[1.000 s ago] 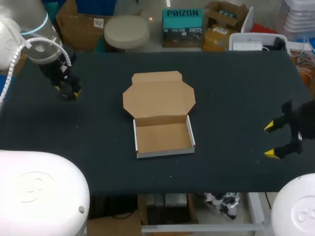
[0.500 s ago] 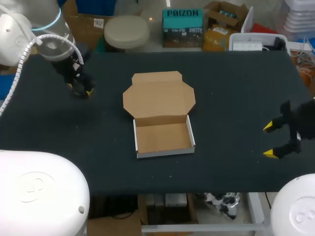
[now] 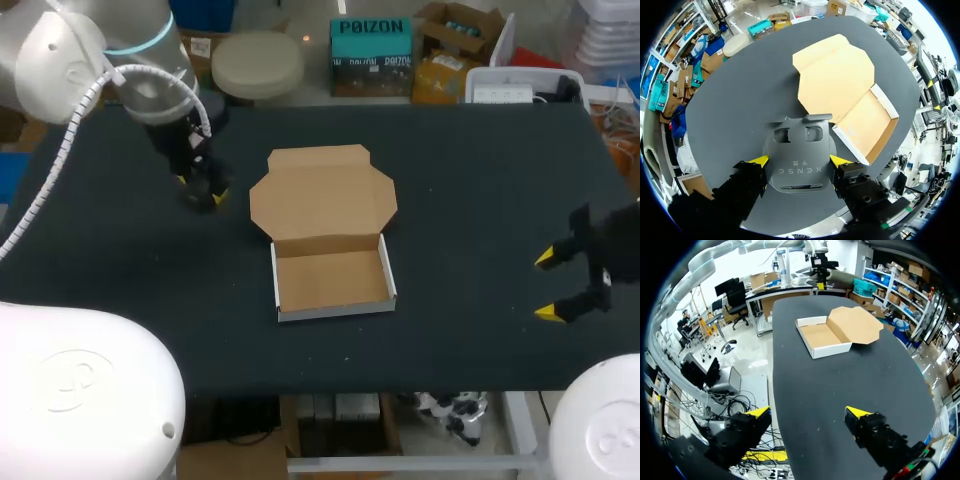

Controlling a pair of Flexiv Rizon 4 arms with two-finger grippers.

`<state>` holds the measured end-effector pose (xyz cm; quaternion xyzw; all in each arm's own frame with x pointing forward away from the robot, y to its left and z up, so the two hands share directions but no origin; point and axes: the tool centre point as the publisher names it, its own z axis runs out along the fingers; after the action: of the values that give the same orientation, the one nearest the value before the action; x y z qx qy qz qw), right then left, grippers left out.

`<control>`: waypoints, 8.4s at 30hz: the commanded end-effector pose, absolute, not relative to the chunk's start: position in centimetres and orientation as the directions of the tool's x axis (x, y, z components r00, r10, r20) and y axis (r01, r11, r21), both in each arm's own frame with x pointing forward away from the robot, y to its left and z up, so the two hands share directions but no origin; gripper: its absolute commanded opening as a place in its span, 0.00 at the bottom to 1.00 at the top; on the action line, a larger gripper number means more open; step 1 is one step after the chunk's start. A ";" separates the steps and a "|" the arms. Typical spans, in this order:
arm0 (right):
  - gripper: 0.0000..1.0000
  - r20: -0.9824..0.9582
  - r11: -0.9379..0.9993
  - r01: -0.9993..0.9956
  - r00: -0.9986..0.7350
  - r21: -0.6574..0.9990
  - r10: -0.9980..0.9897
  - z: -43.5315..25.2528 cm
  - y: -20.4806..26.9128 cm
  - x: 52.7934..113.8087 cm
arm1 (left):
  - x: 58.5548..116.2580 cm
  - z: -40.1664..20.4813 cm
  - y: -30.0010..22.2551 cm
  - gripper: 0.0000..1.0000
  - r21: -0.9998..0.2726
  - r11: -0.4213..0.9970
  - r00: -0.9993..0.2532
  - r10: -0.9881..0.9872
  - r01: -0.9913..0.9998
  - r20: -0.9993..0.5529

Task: Assemble the packaging by folding the flat box into shape, placing the metal phone stand inside, and closing the box properly

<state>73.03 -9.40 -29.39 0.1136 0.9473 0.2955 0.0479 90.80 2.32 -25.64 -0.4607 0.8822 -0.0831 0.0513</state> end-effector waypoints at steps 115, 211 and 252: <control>1.00 -0.022 0.798 0.186 -0.970 0.573 0.242 -29.3 -9.5 73.0 | 86.1 -40.3 -16.9 0.44 -0.126 0.671 -0.669 -0.741 -0.731 -0.065; 1.00 -0.022 0.798 0.186 -0.970 0.573 0.242 -29.3 -9.5 73.0 | 81.7 -39.4 -17.8 1.00 -0.070 -0.063 0.060 -0.998 -0.996 0.034; 1.00 -0.022 0.798 0.186 -0.970 0.573 0.242 -29.3 -9.5 73.0 | 75.1 -40.2 -19.4 1.00 -0.009 -0.116 0.116 -0.993 -0.993 0.005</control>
<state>73.03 -9.38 -29.41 0.1137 0.9474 0.2952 0.0479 75.67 -19.21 -40.38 -0.7462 0.6657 -0.0038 -0.0066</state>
